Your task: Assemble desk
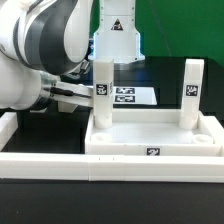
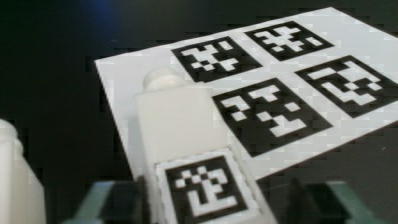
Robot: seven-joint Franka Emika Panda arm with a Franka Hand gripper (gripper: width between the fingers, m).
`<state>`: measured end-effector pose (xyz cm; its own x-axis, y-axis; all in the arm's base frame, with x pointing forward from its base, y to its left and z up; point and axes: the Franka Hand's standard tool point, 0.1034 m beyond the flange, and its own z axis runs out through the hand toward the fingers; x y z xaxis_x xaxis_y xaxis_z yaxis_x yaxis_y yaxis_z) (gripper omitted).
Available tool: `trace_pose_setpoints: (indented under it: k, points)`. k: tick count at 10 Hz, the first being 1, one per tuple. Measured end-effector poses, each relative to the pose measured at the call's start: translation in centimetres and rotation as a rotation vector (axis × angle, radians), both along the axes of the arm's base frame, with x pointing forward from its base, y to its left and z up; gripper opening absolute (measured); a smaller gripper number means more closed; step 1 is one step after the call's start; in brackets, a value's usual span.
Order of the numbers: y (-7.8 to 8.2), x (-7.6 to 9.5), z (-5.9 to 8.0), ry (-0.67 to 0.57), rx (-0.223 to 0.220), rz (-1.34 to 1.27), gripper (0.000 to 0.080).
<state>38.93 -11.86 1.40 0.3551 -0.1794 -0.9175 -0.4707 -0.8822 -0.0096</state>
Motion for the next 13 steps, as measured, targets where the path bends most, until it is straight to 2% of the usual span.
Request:
trace_pose_setpoints:
  k: [1,5,6,7,8,10,11,13]
  points:
    - [0.0,0.0,0.0,0.0,0.0,0.0,0.0284]
    - [0.0,0.0,0.0,-0.006,0.011,0.004,0.0284]
    - [-0.2,0.0,0.2,-0.011,0.027,0.009,0.0284]
    - [-0.6,0.2,1.3,-0.012,0.073,0.02,0.0284]
    - [-1.2,1.0,3.6,-0.003,0.1,0.017,0.0284]
    - [-1.3,2.0,6.1,-0.008,0.118,0.014,0.0285]
    - [-1.3,2.3,6.5,-0.027,0.113,0.014,0.0285]
    - [-1.5,2.1,5.8,-0.033,0.105,0.013,0.0285]
